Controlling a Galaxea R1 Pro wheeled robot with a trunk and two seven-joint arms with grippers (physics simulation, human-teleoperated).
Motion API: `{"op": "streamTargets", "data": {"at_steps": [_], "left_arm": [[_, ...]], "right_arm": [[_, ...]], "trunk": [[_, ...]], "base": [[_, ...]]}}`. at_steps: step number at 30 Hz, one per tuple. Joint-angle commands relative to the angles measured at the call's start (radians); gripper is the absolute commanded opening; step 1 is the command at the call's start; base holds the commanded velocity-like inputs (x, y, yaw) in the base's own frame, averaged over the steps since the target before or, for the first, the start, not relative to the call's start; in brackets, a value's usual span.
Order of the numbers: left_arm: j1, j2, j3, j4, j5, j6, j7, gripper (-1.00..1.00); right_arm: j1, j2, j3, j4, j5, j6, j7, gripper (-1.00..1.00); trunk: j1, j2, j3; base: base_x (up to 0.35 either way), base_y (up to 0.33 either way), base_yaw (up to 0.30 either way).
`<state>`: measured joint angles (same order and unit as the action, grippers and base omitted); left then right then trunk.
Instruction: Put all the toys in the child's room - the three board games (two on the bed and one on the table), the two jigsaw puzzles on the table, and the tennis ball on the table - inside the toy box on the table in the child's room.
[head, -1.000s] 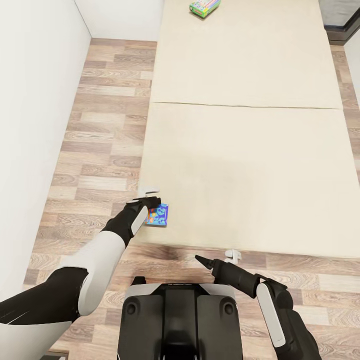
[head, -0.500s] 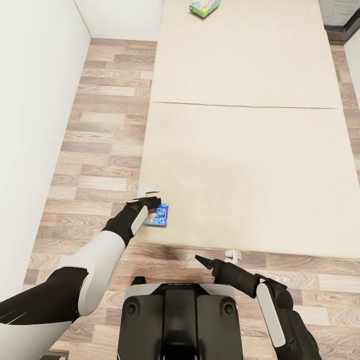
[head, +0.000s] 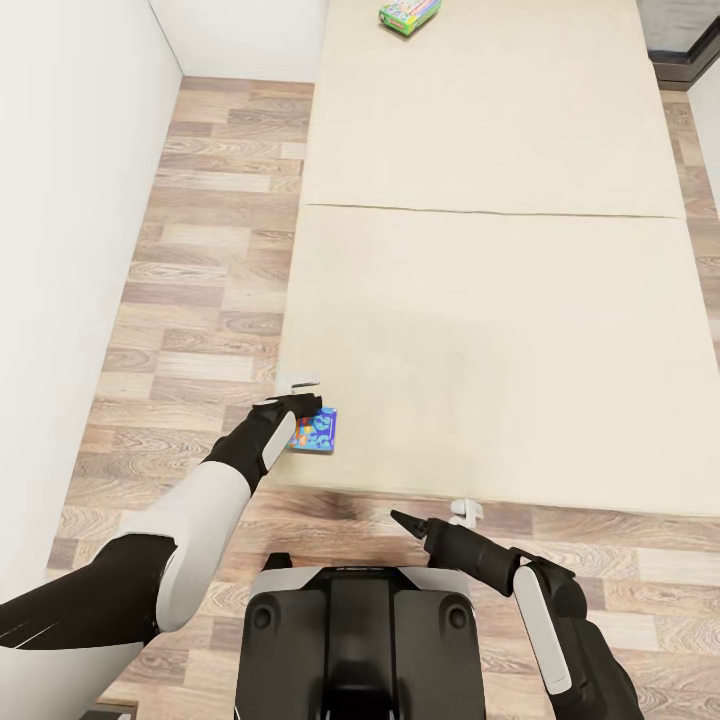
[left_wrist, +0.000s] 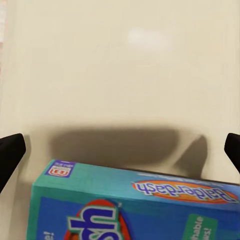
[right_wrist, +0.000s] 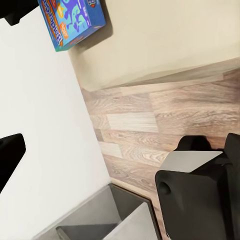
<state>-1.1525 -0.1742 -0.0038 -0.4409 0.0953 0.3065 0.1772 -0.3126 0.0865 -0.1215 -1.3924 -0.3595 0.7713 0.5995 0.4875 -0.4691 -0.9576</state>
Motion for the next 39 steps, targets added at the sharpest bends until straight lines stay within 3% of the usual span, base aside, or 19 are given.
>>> {"op": "streamTargets", "data": {"at_steps": [1,39], "left_arm": [[0.0,0.0,0.002,0.034,0.028,0.006,0.003,1.0],[0.0,0.0,0.002,0.033,0.029,0.03,-0.004,1.0]], "right_arm": [[0.0,0.001,-0.003,0.0,-0.001,0.006,0.003,1.0],[0.0,-0.002,-0.003,0.001,-0.001,0.007,0.003,1.0]], "trunk": [[0.001,-0.001,-0.001],[0.001,-0.001,-0.001]], "base": [[0.0,0.0,0.0],[0.0,0.0,0.0]]}}
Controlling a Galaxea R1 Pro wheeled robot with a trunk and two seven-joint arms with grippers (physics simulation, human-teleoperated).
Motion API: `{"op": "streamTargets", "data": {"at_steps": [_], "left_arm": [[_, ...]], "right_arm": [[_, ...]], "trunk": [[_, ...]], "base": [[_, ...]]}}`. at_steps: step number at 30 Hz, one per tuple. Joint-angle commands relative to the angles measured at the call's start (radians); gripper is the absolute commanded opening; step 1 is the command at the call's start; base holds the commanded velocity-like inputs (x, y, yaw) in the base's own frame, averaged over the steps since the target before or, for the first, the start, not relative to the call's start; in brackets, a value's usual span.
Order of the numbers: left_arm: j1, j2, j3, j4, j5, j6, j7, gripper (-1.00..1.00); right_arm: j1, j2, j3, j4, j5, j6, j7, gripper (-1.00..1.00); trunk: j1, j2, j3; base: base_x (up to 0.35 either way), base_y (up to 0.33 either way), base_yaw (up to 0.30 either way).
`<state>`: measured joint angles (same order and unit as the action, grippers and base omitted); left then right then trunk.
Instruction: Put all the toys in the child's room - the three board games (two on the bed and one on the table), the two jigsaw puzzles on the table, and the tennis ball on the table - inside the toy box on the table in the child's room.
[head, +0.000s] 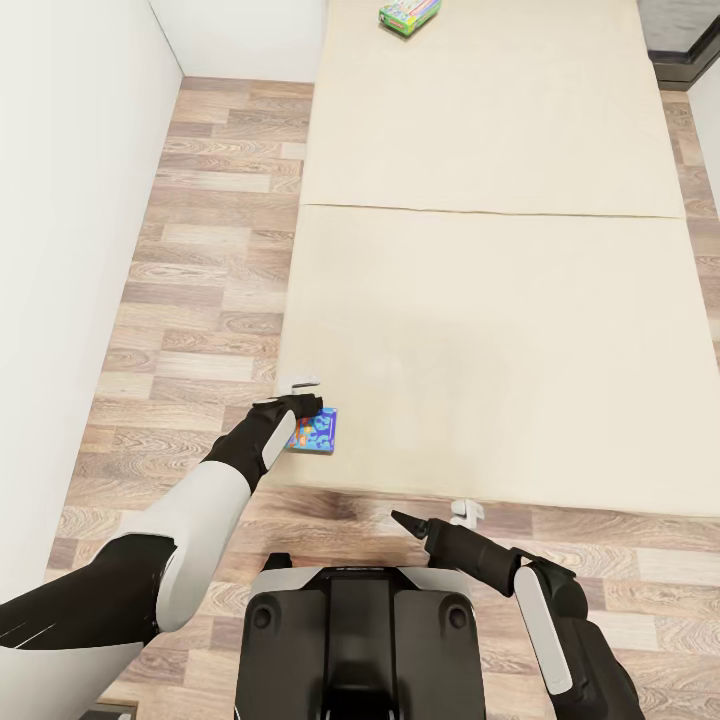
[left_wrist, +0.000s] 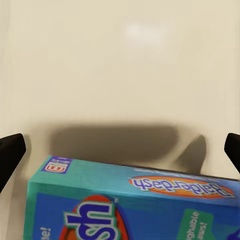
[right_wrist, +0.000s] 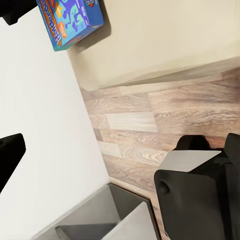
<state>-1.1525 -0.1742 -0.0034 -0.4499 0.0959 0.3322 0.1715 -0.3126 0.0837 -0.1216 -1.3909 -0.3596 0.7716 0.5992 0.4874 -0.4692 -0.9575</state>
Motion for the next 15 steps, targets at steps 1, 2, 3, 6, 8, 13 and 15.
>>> {"op": "streamTargets", "data": {"at_steps": [1,2,3,6,8,13,15], "left_arm": [[0.0,0.0,0.002,0.042,0.028,0.004,0.002,1.0],[0.0,0.0,0.002,0.042,0.028,0.004,0.002,1.0],[0.0,0.0,0.002,0.042,0.028,0.004,0.002,1.0],[0.0,0.0,0.002,0.042,0.028,0.005,0.002,1.0],[0.0,0.0,0.002,0.042,0.028,0.005,0.002,1.0],[0.0,0.0,0.002,0.042,0.028,0.005,0.002,1.0],[0.0,0.0,0.002,0.042,0.028,0.005,0.002,1.0]], "right_arm": [[0.0,0.001,-0.003,0.0,-0.001,0.006,0.003,1.0],[0.0,0.002,-0.003,0.0,-0.001,0.007,0.003,1.0],[0.0,0.002,-0.003,0.0,-0.001,0.006,0.003,1.0],[0.0,0.003,-0.004,0.0,-0.001,0.006,0.002,1.0],[0.0,0.004,-0.004,0.0,-0.001,0.006,0.002,1.0],[0.0,0.006,-0.004,0.0,-0.001,0.006,0.002,1.0],[0.0,0.006,-0.004,0.0,-0.001,0.006,0.001,1.0]], "trunk": [[0.001,-0.001,-0.001],[0.001,-0.001,-0.001],[0.001,-0.001,-0.001],[0.001,-0.001,-0.001],[0.001,-0.001,-0.001],[0.001,-0.001,-0.001],[0.001,-0.001,-0.001]], "base": [[0.0,0.0,0.0],[0.0,0.0,0.0],[0.0,0.0,0.0],[0.0,0.0,0.0],[0.0,0.0,0.0],[0.0,0.0,0.0],[0.0,0.0,0.0]]}}
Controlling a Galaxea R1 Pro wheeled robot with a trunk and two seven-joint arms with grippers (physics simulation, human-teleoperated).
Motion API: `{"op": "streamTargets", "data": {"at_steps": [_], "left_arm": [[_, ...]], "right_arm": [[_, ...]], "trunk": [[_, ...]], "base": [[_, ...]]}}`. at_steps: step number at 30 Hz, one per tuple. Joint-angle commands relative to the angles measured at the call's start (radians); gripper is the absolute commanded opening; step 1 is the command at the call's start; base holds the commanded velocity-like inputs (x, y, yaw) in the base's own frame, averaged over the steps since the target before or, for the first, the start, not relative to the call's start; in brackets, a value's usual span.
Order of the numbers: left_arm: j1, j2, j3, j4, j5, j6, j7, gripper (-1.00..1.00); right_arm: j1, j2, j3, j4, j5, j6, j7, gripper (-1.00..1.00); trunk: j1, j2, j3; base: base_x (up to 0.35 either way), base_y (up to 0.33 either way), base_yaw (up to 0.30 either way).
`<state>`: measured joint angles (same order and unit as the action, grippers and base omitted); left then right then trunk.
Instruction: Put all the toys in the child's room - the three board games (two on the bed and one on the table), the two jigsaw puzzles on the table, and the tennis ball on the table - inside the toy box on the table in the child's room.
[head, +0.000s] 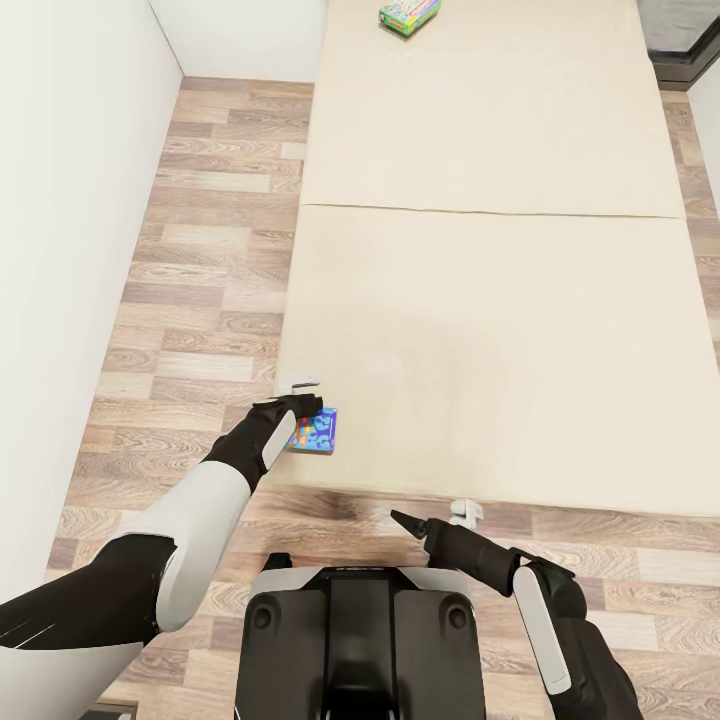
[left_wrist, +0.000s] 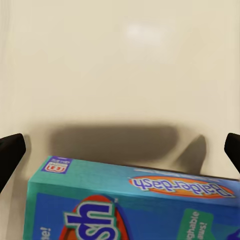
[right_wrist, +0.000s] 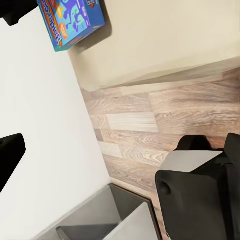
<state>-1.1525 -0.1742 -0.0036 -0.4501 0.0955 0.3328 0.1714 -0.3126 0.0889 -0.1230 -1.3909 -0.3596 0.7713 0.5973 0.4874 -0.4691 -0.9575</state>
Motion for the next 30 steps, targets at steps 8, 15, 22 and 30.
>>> {"op": "streamTargets", "data": {"at_steps": [8,15,22,30], "left_arm": [[0.0,0.0,0.002,0.042,0.029,0.006,0.002,1.0],[0.0,0.0,0.002,0.042,0.029,0.006,0.002,1.0],[0.0,0.0,0.002,0.042,0.029,0.006,0.001,1.0],[0.0,0.0,0.002,0.042,0.029,0.006,0.0,1.0]], "right_arm": [[0.0,0.004,-0.003,0.0,-0.001,0.006,-0.007,1.0],[0.0,0.006,-0.002,0.0,-0.001,0.006,-0.018,1.0],[0.0,0.006,-0.001,0.0,-0.001,0.007,-0.02,1.0],[0.0,0.006,-0.001,0.0,-0.001,0.007,-0.022,1.0]], "trunk": [[0.001,-0.001,0.003],[0.001,-0.001,0.01],[0.001,-0.001,0.011],[0.001,-0.001,0.018]], "base": [[0.0,0.0,0.0],[0.0,0.0,0.0],[0.0,0.0,0.0],[0.0,0.0,0.0]]}}
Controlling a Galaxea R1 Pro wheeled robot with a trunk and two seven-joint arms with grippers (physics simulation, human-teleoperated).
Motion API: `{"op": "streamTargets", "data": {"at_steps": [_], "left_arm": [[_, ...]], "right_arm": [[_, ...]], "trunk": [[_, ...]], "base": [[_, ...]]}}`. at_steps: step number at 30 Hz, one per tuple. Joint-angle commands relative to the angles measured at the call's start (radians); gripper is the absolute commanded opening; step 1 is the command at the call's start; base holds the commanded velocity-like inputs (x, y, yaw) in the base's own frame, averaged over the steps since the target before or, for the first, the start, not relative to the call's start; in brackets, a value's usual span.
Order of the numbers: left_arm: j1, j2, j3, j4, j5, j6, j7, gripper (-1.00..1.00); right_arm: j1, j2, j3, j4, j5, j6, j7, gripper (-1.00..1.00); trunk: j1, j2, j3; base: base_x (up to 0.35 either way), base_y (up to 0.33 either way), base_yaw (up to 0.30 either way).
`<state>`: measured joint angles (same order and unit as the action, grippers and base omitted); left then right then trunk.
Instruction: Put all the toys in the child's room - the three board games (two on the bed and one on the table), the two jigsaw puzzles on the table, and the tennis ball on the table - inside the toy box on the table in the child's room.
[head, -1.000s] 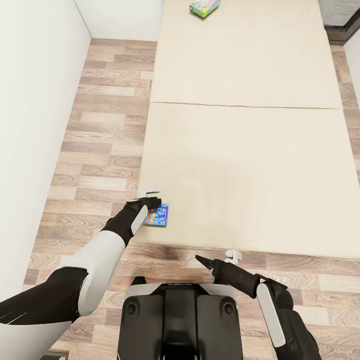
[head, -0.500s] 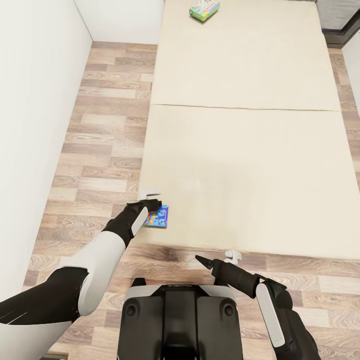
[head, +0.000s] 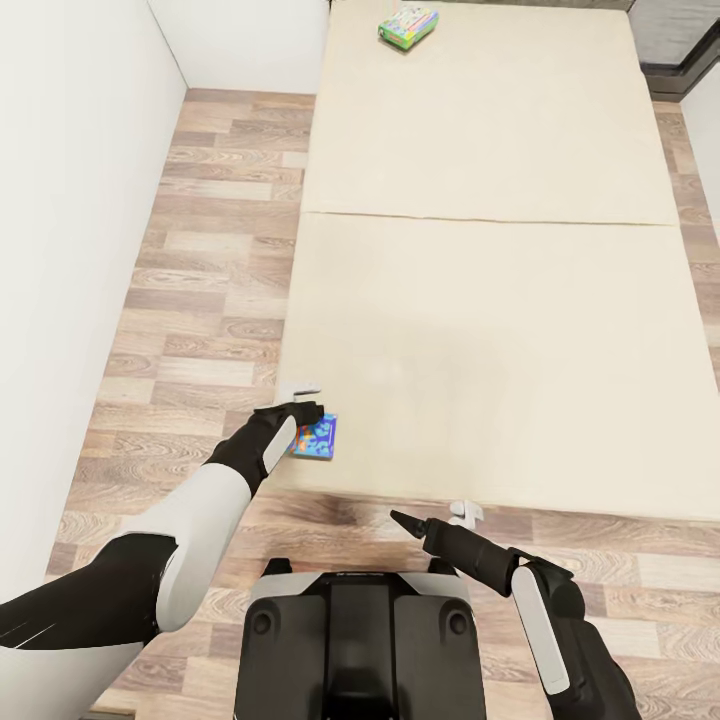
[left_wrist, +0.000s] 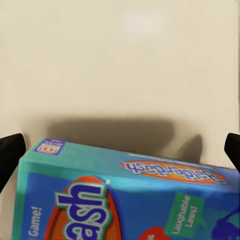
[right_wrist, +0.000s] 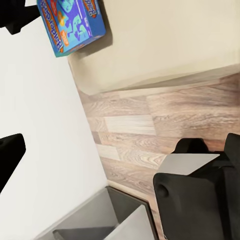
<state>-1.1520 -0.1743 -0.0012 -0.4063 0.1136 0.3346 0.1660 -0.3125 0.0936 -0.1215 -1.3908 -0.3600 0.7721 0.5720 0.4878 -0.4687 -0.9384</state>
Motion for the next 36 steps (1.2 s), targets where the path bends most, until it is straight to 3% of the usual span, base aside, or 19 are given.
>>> {"op": "streamTargets", "data": {"at_steps": [1,36], "left_arm": [[0.0,0.0,0.0,-0.002,0.011,0.005,0.006,1.0],[0.0,0.0,0.0,-0.002,0.012,0.009,0.006,1.0]], "right_arm": [[0.0,0.001,-0.003,0.0,-0.001,0.007,0.003,1.0],[0.0,0.002,-0.003,0.012,-0.001,0.006,0.002,1.0]], "trunk": [[0.001,-0.001,0.0],[0.001,-0.001,0.001]], "base": [[0.0,0.0,0.0],[-0.03,0.0,0.0]]}}
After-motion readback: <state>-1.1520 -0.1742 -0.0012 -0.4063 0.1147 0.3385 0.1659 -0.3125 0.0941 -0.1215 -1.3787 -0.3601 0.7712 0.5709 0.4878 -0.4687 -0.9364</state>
